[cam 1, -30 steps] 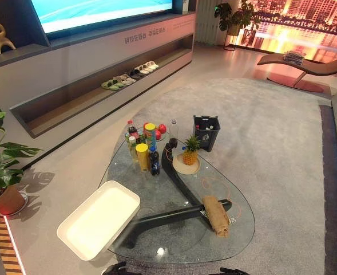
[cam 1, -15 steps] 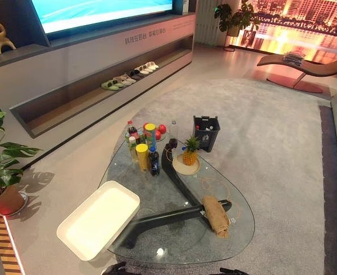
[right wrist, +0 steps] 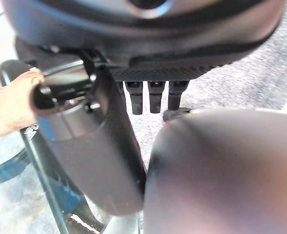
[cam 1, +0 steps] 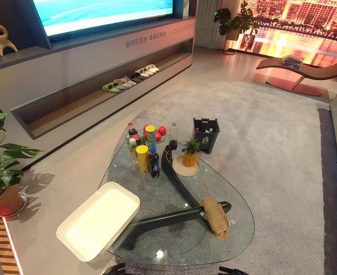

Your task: Wipe the table with a cloth and put it in the basket.

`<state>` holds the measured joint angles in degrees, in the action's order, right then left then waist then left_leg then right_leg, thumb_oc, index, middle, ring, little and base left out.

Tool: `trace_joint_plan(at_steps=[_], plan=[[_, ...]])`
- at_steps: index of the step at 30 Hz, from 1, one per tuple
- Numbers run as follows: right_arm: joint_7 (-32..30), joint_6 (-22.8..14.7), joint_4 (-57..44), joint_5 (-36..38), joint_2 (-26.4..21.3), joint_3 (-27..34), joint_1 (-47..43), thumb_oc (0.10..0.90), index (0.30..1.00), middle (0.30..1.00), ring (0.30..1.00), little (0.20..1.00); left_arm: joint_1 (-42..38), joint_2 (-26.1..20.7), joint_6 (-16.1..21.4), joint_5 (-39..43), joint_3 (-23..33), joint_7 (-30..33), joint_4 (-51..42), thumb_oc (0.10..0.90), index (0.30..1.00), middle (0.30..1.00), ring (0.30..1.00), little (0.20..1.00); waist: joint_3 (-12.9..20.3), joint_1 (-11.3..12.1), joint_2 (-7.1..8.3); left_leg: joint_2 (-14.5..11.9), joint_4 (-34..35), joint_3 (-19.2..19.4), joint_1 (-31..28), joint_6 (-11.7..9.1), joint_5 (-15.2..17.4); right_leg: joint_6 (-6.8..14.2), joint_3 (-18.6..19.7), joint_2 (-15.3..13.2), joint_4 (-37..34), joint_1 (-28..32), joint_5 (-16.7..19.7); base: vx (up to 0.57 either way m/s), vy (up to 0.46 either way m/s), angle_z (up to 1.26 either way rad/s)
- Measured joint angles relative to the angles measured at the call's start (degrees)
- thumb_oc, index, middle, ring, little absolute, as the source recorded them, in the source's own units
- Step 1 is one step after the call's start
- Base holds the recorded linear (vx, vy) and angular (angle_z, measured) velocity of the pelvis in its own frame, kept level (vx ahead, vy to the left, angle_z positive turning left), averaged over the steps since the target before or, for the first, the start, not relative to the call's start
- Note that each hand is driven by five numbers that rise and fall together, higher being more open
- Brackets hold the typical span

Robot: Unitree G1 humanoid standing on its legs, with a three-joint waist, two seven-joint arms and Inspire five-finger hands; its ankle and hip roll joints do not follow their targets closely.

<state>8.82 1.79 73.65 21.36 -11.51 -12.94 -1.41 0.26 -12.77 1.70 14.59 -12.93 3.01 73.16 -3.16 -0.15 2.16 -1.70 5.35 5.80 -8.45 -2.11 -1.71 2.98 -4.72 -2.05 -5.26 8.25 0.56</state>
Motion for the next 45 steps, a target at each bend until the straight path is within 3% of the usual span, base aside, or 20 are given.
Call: trace_joint_plan(at_steps=[6, 11, 13, 17, 18, 20, 24, 27, 35, 45], plan=[[-0.5, -5.0, -2.3, 0.0, -0.3, -0.5, 0.0, 0.800, 0.900, 0.900, 0.900, 0.900, 0.0, 0.0, 0.1, 0.0, 0.0, 0.0, -0.1, 0.800, 0.900, 0.900, 0.900, 0.900, -0.1, 0.1, -0.07, 0.0, 0.0, 0.0, 0.6, 0.0, 0.0, 0.0, 0.0, 0.0, 0.0, -0.6, 0.0, 0.02, -0.008, 0.00], [-5.9, -9.2, -11.6, 0.0, -2.7, -1.8, 0.1, 0.800, 0.900, 0.900, 0.900, 0.900, 0.0, -0.4, 0.0, -0.1, -1.4, 0.1, -2.2, 0.800, 0.900, 0.900, 0.900, 0.900, -1.1, 0.0, -0.32, 0.0, -0.2, 0.1, 2.1, 0.0, -0.3, 0.0, 0.1, 0.0, 0.0, -2.1, 0.3, -0.05, -0.002, -0.01], [-11.3, -8.3, -21.8, 0.0, -4.8, -3.8, 0.7, 0.800, 0.900, 0.900, 0.900, 0.900, -0.1, -1.0, -0.3, 0.2, -3.0, 0.2, -4.6, 0.800, 0.900, 0.900, 0.900, 0.900, -2.1, -0.1, -0.53, 0.0, -0.5, 0.1, 4.0, 0.1, -0.8, 0.0, 0.2, 0.0, 0.1, -4.1, 0.8, -0.11, -0.008, -0.03], [-23.3, -6.7, -40.1, 0.0, -7.2, -4.0, -1.9, 0.800, 0.900, 0.900, 0.900, 0.900, -2.7, -1.8, -0.3, 1.7, -4.6, 1.6, -9.5, 0.800, 0.900, 0.900, 0.900, 0.900, -8.5, -0.3, -0.13, 0.4, -6.3, 0.2, 11.5, 0.3, -0.6, 0.1, 0.3, 0.1, 2.9, -10.0, 2.2, -0.20, 0.017, -0.01], [-26.8, -6.7, -46.8, -0.3, -8.0, -4.0, -3.6, 0.800, 0.900, 0.900, 0.900, 0.900, -4.6, -2.4, -0.3, 2.6, -5.1, 2.6, -11.3, 0.800, 0.900, 0.900, 0.900, 0.900, -13.1, -0.5, -0.12, 0.2, -8.6, 0.2, 14.1, 0.3, -0.2, 0.1, 0.5, 0.0, 4.8, -12.2, 2.3, -0.18, 0.108, -0.05], [-31.3, -6.0, -50.1, -2.6, -7.8, -3.9, -6.1, 0.800, 0.900, 0.900, 0.900, 0.900, -6.8, -2.3, -0.2, 4.0, -4.9, 3.0, -10.8, 0.800, 0.900, 0.900, 0.900, 0.900, -16.6, -1.6, 0.14, 0.4, -8.9, 0.4, 16.0, 0.5, -0.4, 0.1, 0.6, 0.1, 6.5, -14.7, 2.3, -0.19, 0.118, -0.02], [-39.8, -4.9, -50.4, -6.5, -8.1, -2.9, -8.2, 0.800, 0.900, 0.900, 0.900, 0.900, -8.3, -2.5, 1.4, 6.8, -4.8, 5.0, -10.8, 0.800, 0.900, 0.900, 0.900, 0.900, -20.4, -1.9, 0.14, 1.0, -9.8, 1.6, 19.4, 0.7, -0.6, 0.9, 2.1, -0.7, 9.2, -19.5, 1.8, -0.11, 0.061, -0.11], [-44.4, -4.1, -51.7, -7.7, -9.3, -1.5, -8.9, 0.800, 0.900, 0.900, 0.900, 0.900, -10.5, -2.2, 2.7, 8.0, -4.5, 5.5, -11.4, 0.800, 0.900, 0.900, 0.900, 0.900, -24.5, -2.9, -0.96, 1.5, -11.5, 1.4, 22.7, 1.0, -0.7, 1.2, 2.0, -1.5, 11.3, -22.8, 1.8, -0.06, 0.058, 0.03], [-50.3, -0.7, -54.2, -8.7, -9.6, -1.8, -17.4, 0.800, 0.900, 0.900, 0.900, 0.900, -15.0, -1.5, 3.5, 8.9, -5.8, 5.6, -11.5, 0.800, 0.900, 0.900, 0.900, 0.900, -27.7, -2.7, -2.83, 2.2, -13.5, 1.4, 29.2, 1.7, -1.3, 1.3, 2.1, -2.1, 14.5, -29.7, 1.7, -0.03, 0.056, 0.02], [-55.3, 0.9, -57.4, -10.1, -9.6, -3.7, -24.6, 0.800, 0.900, 0.900, 0.900, 0.900, -16.6, -1.1, 3.6, 10.4, -7.0, 7.1, -15.3, 0.800, 0.900, 0.900, 0.900, 0.900, -27.8, -1.6, -3.06, 3.0, -17.3, 0.5, 37.7, 1.8, -1.3, 0.9, 2.0, -3.2, 23.3, -40.3, -1.5, 0.03, 0.049, 0.05]])
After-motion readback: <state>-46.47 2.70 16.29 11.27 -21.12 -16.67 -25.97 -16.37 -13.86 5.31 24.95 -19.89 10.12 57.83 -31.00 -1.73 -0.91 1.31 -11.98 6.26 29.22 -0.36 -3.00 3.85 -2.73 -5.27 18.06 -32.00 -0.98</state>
